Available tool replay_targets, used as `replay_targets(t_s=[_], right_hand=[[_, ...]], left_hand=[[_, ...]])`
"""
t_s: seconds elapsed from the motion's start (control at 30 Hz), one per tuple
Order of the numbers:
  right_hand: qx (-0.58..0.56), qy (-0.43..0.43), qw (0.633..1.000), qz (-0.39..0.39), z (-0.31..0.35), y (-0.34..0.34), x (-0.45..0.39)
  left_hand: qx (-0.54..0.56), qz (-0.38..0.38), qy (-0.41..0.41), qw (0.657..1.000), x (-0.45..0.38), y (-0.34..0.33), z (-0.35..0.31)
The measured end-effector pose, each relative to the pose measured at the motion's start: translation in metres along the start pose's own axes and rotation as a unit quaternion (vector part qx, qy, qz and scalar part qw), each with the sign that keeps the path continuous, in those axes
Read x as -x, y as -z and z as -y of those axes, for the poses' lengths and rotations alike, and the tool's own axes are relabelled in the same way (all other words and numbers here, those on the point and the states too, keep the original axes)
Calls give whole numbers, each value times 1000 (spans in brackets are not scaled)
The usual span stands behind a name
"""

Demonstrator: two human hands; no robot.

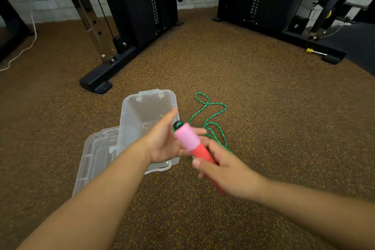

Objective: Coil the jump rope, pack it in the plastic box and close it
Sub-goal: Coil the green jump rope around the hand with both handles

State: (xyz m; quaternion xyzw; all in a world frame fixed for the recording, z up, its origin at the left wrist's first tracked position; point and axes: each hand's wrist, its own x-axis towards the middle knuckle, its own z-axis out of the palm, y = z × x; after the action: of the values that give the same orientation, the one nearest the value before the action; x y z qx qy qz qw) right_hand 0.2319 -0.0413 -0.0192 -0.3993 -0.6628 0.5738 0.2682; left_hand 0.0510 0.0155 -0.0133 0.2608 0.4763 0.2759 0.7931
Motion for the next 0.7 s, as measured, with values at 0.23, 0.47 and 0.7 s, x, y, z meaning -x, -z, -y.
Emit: replay_targets(t_s=[0.23,0.47,0.7], right_hand=[[128,-38,985,112,-37,-20,17],[181,-53,974,122,-51,-21,10],[37,-33,998,-47,-34,8,-15]], left_hand=[[42,-7,-97,994,11,-6,-10],[79,16,-99,992,13,-7,-13],[16,116,-52,992,30,-11,-15]])
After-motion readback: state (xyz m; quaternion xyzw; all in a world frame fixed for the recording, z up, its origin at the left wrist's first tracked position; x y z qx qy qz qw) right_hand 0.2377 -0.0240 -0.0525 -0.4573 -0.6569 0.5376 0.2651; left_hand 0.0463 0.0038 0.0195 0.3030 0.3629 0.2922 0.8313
